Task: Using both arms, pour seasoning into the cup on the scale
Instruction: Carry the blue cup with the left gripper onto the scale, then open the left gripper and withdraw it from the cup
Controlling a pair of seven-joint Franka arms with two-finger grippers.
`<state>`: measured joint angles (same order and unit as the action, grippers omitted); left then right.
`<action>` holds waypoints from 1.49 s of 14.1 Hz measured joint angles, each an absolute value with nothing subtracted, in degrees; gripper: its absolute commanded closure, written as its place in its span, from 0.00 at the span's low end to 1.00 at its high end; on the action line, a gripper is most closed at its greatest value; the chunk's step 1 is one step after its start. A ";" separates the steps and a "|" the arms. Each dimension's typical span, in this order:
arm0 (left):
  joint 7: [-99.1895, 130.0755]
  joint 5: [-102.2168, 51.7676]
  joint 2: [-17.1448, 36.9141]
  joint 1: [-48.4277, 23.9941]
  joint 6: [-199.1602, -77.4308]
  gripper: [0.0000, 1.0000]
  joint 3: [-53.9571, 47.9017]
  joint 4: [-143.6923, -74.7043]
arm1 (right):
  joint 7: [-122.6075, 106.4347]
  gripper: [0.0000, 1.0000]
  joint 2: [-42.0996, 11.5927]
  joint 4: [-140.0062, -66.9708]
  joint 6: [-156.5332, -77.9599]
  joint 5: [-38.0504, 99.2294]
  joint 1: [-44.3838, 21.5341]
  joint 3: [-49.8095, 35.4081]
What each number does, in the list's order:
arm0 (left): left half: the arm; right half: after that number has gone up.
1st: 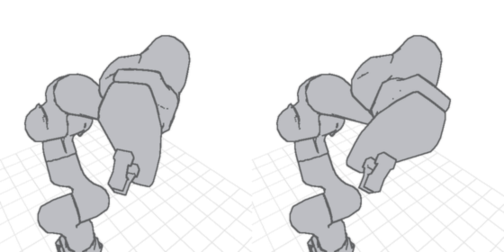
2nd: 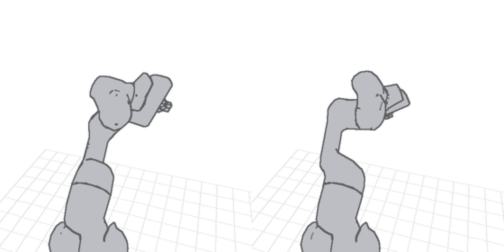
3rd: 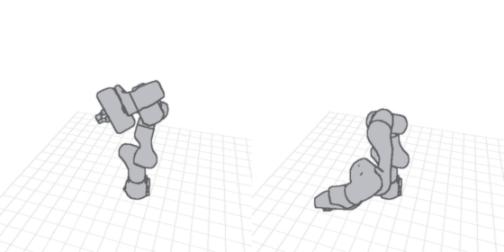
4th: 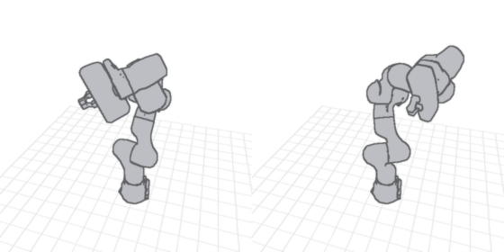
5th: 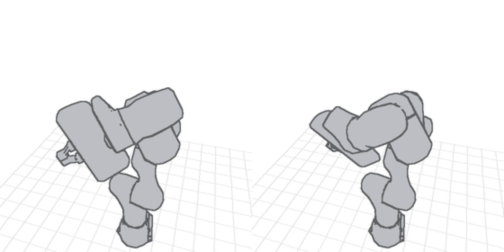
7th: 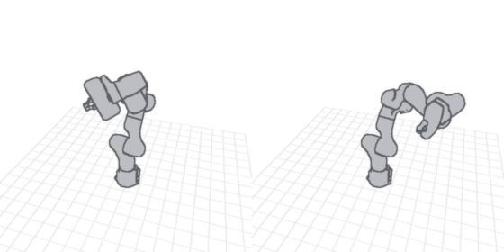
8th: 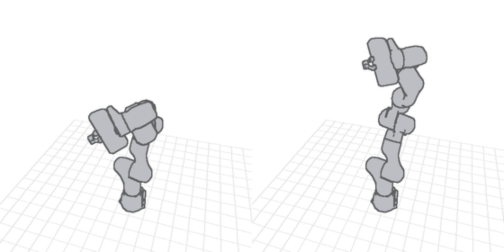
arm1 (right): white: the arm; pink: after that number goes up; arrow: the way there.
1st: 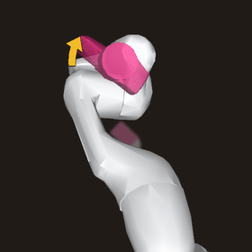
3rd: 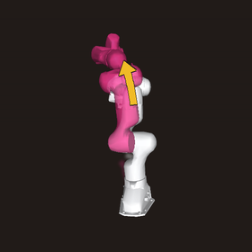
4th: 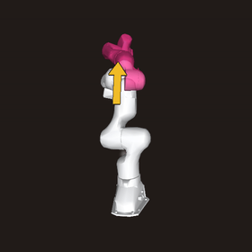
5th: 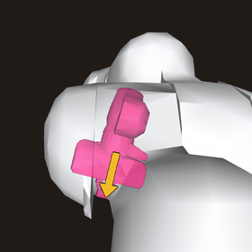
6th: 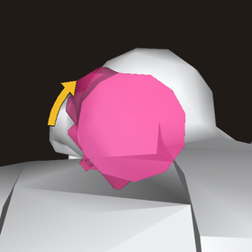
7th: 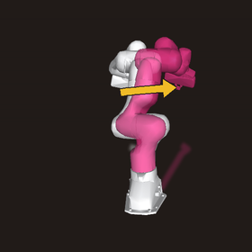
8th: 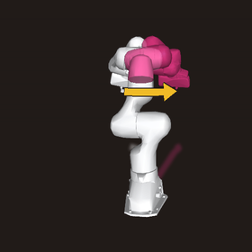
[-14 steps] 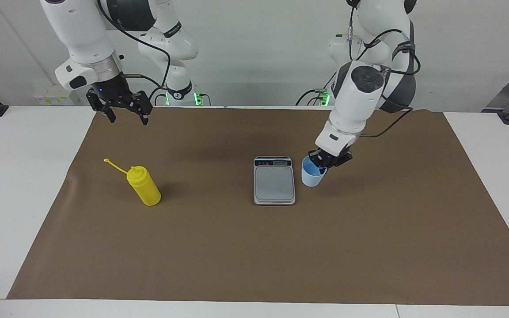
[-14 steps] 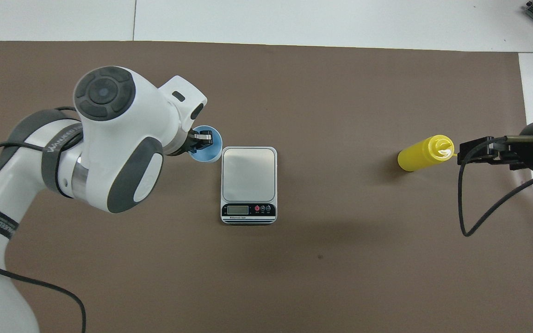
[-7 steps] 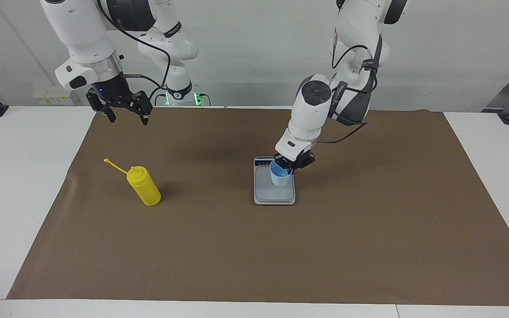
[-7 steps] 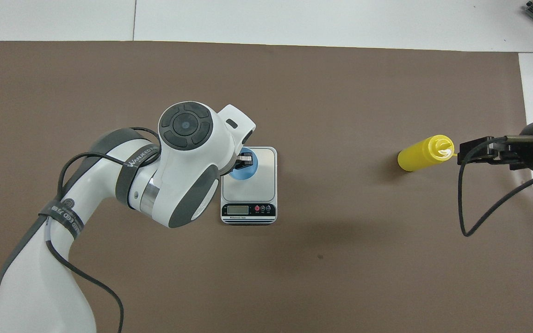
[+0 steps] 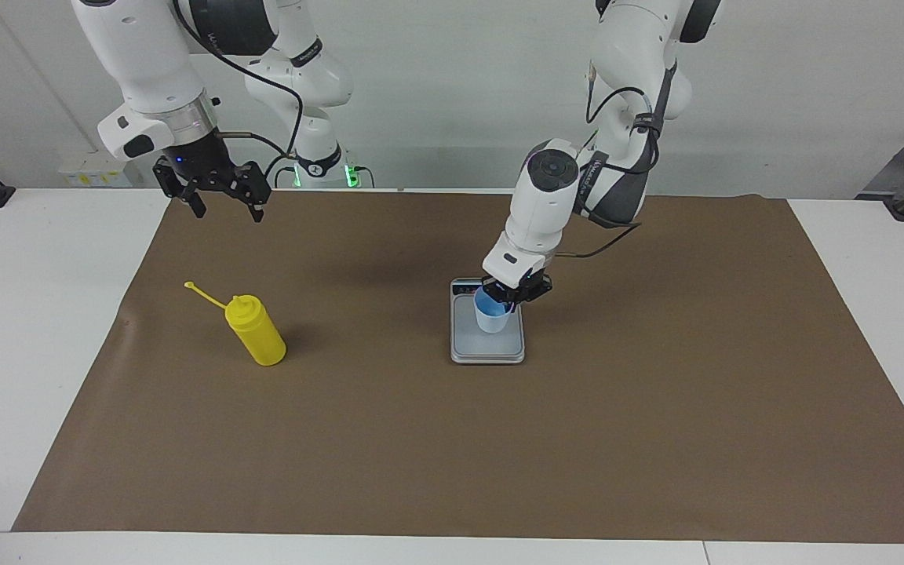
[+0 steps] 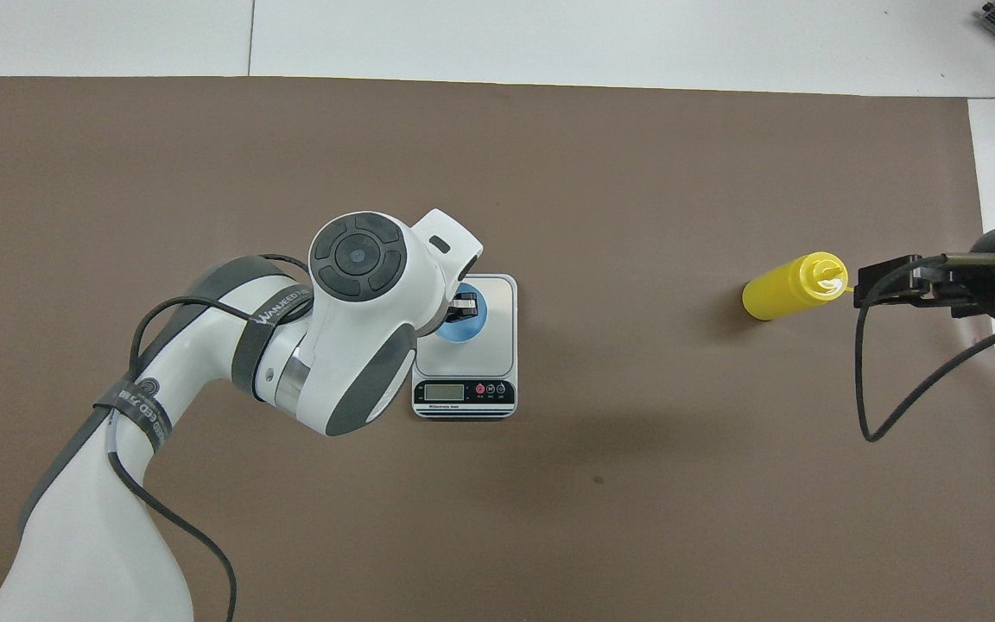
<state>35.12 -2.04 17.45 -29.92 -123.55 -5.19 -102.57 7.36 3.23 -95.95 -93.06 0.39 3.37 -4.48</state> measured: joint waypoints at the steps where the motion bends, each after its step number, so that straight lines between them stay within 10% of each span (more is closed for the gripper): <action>1: 35.35 -2.04 17.45 -30.14 -123.94 1.00 -5.19 -102.93 | 7.36 0.00 3.23 -95.95 -93.06 0.39 3.37 -4.48; 5: 35.72 -2.04 17.45 -30.51 -124.34 0.90 -5.14 -103.23 | 7.36 0.00 3.23 -95.95 -93.06 0.39 3.37 -4.48; 7: 35.73 -2.04 17.45 -30.51 -124.40 0.00 -5.07 -103.23 | 7.36 0.00 3.23 -95.95 -93.06 0.39 3.37 -4.48; 21: 30.70 -0.05 11.25 -21.68 -118.16 0.00 -3.48 -100.17 | 7.36 0.00 3.23 -95.95 -93.06 0.39 3.37 -4.48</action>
<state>30.70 -0.05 11.25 -21.68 -118.16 -3.48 -100.17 7.36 3.23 -95.95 -93.06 0.39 3.37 -4.48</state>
